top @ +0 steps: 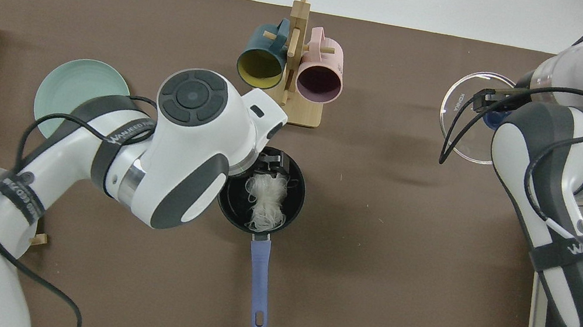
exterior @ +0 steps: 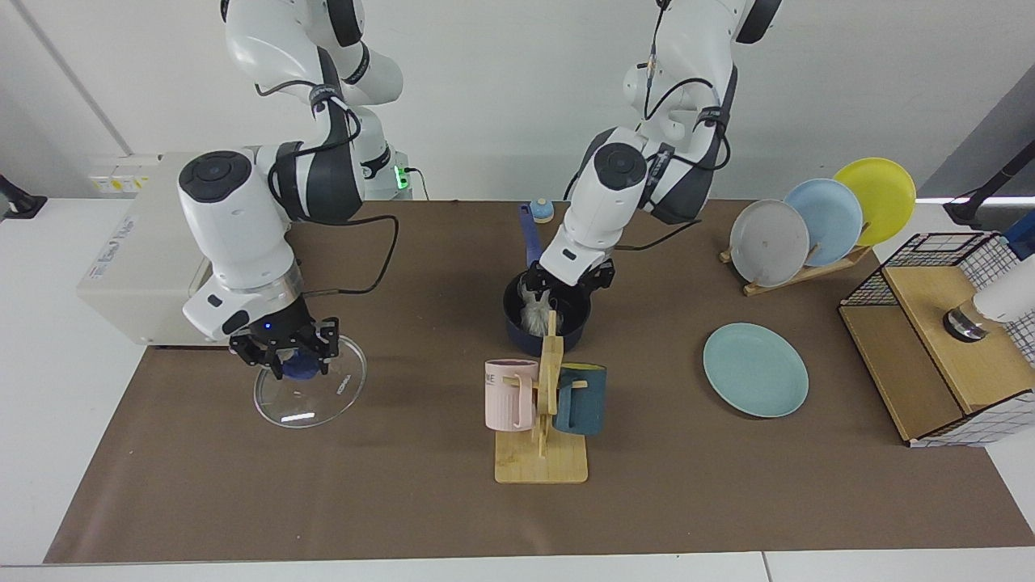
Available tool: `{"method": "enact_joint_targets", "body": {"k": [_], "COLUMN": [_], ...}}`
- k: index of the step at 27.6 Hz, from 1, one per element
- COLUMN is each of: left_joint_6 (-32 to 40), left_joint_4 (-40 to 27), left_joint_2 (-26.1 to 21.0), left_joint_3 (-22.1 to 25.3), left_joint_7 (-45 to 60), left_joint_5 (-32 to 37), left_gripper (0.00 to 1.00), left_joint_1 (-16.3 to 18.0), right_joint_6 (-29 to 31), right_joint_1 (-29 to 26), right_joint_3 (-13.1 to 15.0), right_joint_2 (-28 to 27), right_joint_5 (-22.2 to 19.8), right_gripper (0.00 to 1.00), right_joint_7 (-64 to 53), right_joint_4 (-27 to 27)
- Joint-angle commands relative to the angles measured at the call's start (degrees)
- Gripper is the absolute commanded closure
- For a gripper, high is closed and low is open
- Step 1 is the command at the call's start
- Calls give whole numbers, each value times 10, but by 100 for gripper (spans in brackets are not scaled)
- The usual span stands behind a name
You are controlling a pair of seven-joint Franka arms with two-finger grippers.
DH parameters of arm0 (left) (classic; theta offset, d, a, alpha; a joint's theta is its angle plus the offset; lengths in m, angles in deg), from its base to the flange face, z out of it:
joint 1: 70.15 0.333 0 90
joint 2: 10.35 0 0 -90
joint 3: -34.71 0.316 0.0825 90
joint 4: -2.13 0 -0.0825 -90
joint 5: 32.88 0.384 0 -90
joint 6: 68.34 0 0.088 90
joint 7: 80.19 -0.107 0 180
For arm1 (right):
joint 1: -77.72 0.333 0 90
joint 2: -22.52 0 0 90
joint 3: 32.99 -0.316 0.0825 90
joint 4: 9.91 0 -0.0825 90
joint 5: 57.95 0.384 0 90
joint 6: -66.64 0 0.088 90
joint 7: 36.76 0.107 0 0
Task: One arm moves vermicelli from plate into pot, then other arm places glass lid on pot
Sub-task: 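Withdraw the left gripper while the right gripper lifts the glass lid, then carry the glass lid with the right gripper and lower it onto the pot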
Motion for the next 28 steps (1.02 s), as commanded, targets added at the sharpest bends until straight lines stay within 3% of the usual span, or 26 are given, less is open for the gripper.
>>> {"method": "enact_joint_targets", "body": {"k": [1, 6, 11, 18, 28], "left_joint_6": [101, 155, 200, 256, 259], "left_joint_4": [88, 139, 149, 142, 90], "left_joint_2": [18, 26, 67, 109, 150], "left_joint_3": [44, 77, 128, 181, 249], "left_joint_7": [-1, -21, -134, -250, -395], "left_joint_5": [21, 28, 20, 16, 12], "left_gripper": [0, 0, 0, 0, 0], "left_joint_1": [-1, 4, 5, 6, 15], "right_joint_6": [-32, -71, -122, -134, -121], "right_joint_1": [3, 4, 19, 99, 209], "right_joint_3": [-5, -6, -6, -6, -6], "right_joint_2": [54, 83, 109, 114, 107], "right_joint_5": [1, 1, 1, 0, 3], "right_gripper": [100, 100, 100, 100, 100], "right_joint_7": [24, 33, 34, 146, 219], "right_joint_4": [39, 42, 50, 48, 43]}}
